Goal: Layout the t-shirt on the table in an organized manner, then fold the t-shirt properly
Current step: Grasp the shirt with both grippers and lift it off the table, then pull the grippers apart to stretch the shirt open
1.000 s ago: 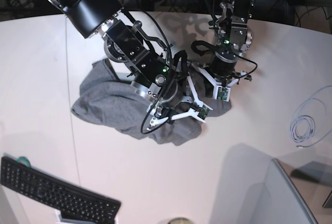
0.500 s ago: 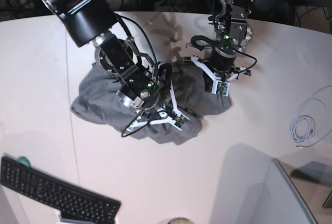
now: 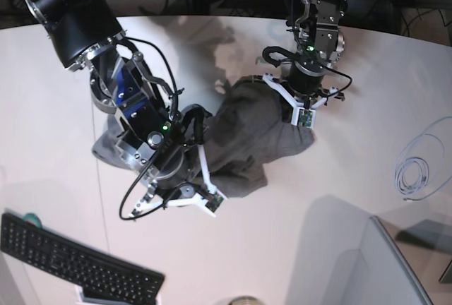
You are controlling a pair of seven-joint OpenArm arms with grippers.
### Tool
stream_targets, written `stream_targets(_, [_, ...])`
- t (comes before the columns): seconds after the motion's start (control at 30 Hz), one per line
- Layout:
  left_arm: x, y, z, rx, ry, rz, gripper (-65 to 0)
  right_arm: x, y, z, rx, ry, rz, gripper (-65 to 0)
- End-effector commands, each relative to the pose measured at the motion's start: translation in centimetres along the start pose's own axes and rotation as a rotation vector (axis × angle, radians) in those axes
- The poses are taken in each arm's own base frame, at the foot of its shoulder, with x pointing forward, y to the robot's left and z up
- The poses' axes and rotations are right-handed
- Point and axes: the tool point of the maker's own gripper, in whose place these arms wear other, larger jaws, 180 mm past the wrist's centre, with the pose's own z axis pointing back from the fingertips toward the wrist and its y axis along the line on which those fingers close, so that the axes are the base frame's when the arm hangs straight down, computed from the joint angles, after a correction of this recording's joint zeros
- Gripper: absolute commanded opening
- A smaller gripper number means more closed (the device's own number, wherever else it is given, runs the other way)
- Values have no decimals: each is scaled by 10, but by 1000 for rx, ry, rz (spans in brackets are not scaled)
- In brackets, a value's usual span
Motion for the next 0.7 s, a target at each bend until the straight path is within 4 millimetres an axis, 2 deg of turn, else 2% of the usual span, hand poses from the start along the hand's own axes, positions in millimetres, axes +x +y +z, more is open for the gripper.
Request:
stream_targets(0.0, [16, 3, -1, 7, -51, 1, -650, 12, -17, 6, -47, -39, -3, -644])
stream_targets(0.1, [27, 3, 1, 10, -80, -2, -650, 4, -44, 15, -100, -46, -57, -644])
stream_targets(0.23, [34, -2, 8, 2, -104, -7, -650, -19, -67, 33, -149, -19, -95, -642])
stream_targets(0.37, [43, -7, 8, -3, -124, 6, -650, -62, -50, 43, -99, 68, -99, -642])
stream_targets(0.47, [48, -15, 6, -10, -135, 29, -650, -83, -33, 42, -65, 97, -177, -641])
stream_targets(0.57, [59, -25, 2, -20, -156, 54, -650, -98, -29, 42, -58, 112, -228, -641])
stream_targets(0.67, [65, -34, -1, -28, -164, 68, -650, -103, -30, 43, -63, 117, -242, -641])
